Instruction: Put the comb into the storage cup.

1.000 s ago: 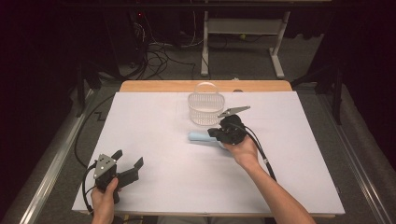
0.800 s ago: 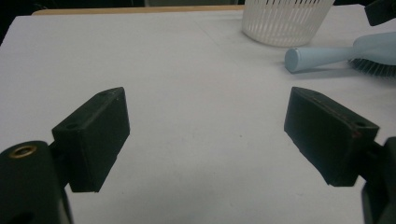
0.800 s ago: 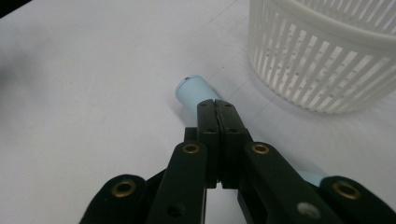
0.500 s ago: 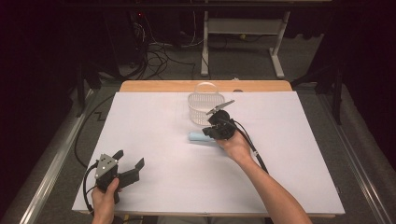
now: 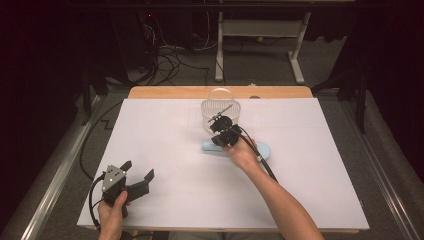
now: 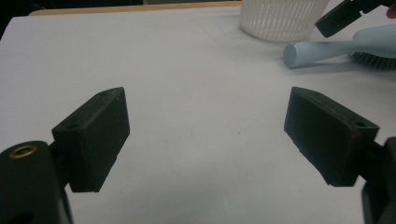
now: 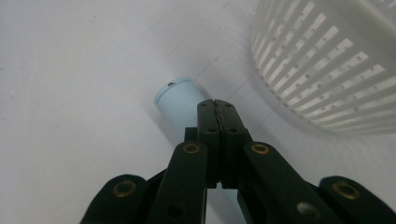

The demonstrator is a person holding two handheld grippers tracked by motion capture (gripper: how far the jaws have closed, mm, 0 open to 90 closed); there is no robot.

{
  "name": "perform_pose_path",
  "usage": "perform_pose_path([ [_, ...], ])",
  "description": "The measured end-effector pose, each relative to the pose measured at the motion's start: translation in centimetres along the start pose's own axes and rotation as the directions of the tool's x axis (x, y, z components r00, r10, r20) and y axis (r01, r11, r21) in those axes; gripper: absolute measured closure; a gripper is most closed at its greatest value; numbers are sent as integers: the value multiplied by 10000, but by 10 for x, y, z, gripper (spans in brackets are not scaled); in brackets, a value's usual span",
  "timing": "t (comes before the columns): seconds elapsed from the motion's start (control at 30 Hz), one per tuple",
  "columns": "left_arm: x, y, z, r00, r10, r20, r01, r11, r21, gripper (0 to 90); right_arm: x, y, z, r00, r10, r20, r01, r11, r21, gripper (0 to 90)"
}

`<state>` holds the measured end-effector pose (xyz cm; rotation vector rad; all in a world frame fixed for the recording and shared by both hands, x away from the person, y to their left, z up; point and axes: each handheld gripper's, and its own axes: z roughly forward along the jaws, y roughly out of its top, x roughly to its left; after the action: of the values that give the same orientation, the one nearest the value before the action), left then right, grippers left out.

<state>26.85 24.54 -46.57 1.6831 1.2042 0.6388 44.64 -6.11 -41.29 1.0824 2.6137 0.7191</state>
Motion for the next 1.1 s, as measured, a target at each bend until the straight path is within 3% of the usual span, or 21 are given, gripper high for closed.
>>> perform_pose_path([
  [0.3,0,0,1,10000,44,41,-44,10000,-14,151,5,10,16,9983,-71,570,60,9998,203,900],
  [0.83,-1,0,2,9999,54,122,-54,10000,29,151,5,12,20,9988,130,482,-151,9989,445,900],
  [1.1,0,0,1,9999,48,126,-49,10000,26,151,9,10,20,9992,-49,391,26,9982,601,900],
])
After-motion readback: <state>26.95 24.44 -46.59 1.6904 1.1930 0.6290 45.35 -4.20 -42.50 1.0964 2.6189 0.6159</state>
